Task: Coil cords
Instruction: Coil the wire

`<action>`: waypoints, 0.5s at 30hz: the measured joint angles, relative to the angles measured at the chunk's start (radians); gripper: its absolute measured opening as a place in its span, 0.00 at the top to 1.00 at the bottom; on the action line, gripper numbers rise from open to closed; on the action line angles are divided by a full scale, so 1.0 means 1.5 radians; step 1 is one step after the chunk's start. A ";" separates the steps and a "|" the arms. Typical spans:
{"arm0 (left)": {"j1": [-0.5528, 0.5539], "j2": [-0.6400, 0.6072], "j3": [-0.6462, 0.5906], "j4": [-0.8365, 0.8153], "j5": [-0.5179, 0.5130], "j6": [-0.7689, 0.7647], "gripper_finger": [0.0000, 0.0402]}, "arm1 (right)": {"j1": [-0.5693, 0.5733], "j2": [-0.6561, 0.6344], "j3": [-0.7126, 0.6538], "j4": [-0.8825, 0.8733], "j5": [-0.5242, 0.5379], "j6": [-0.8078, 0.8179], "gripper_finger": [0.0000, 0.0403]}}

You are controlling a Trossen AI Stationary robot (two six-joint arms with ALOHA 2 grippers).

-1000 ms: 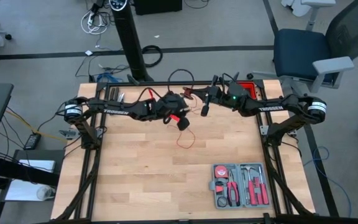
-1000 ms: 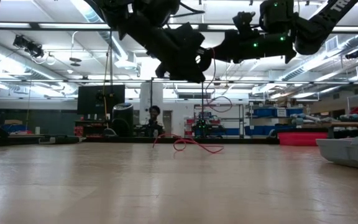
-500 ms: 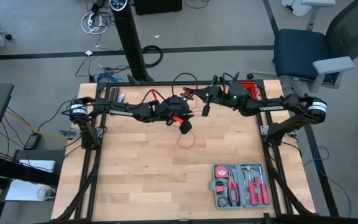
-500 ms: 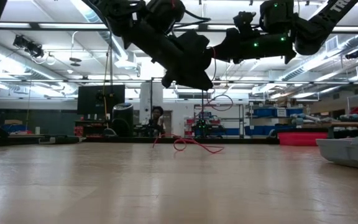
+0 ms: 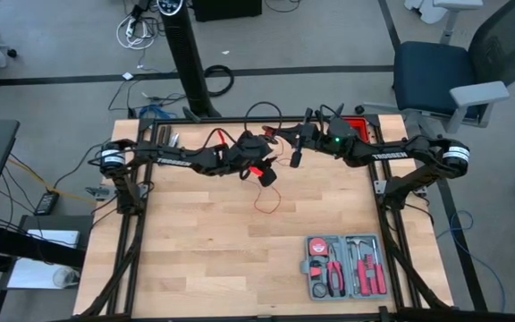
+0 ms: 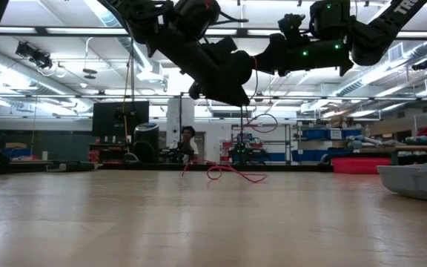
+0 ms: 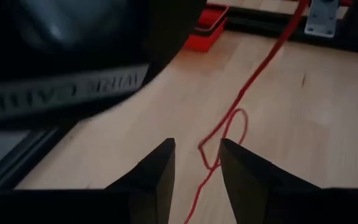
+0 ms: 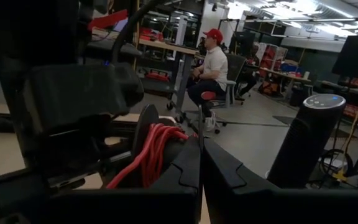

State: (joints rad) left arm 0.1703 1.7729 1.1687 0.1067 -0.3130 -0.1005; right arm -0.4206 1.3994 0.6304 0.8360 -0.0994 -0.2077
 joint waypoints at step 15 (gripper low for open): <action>0.000 0.000 0.000 0.045 0.001 0.013 0.67 | 0.000 0.000 0.000 0.010 -0.004 0.015 0.99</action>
State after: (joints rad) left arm 0.1703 1.7729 1.1687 0.1734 -0.3108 -0.0814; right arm -0.4202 1.3994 0.6304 0.8508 -0.1061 -0.1853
